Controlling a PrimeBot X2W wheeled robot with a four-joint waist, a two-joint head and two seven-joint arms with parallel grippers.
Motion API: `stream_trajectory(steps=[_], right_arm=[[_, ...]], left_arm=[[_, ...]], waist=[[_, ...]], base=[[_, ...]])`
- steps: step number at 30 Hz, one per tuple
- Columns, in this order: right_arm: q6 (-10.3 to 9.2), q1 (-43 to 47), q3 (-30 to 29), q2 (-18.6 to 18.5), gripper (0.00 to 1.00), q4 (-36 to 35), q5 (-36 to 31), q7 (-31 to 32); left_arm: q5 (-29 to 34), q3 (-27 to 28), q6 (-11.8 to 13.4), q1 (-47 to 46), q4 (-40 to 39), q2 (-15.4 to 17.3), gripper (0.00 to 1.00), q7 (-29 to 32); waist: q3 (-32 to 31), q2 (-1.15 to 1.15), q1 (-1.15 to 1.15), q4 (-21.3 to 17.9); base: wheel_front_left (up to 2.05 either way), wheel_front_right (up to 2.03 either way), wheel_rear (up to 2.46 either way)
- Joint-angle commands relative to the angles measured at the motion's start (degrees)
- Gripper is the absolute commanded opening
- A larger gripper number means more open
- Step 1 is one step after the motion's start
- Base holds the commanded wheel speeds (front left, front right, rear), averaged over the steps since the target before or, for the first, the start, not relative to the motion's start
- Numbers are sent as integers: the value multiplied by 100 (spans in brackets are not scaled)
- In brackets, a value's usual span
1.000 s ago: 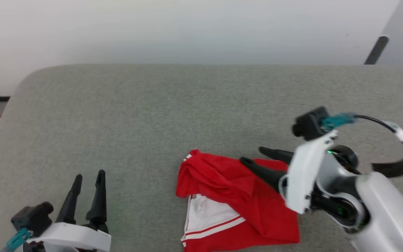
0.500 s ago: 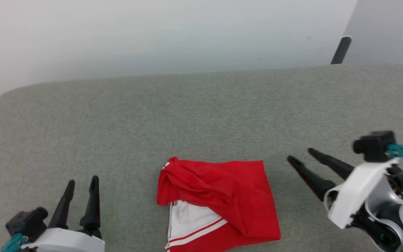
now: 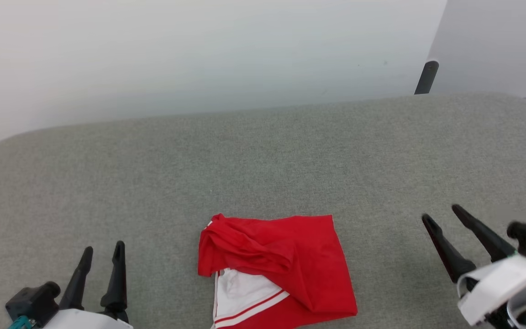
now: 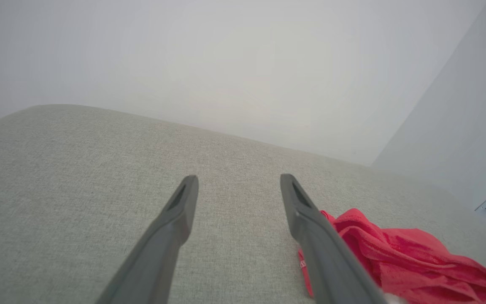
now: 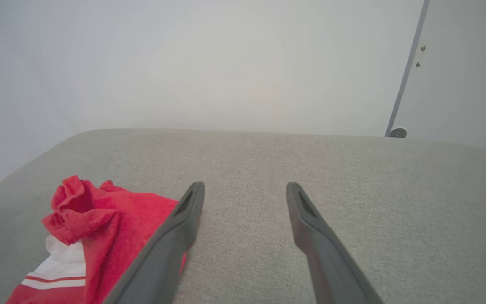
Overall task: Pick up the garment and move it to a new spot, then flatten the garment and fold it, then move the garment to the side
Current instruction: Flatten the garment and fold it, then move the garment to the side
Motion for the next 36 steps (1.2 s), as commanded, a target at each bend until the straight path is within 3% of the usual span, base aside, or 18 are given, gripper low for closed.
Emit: stream_trajectory(steps=[1,15,36], right_arm=[[-2,118,-29,-21,100,63,-75,-136],[-2,617,-496,79,100,551,-168,-987],[-2,802,-636,127,100,464,-203,-919]], left_arm=[[42,29,0,79,-21,-16,100,-18],[403,394,0,263,-332,-99,100,-18],[669,596,0,387,-558,-287,100,-18]], waist=[[-34,0,0,7],[-137,0,0,139],[-241,0,0,386]], base=[[0,0,0],[0,0,0],[0,0,0]])
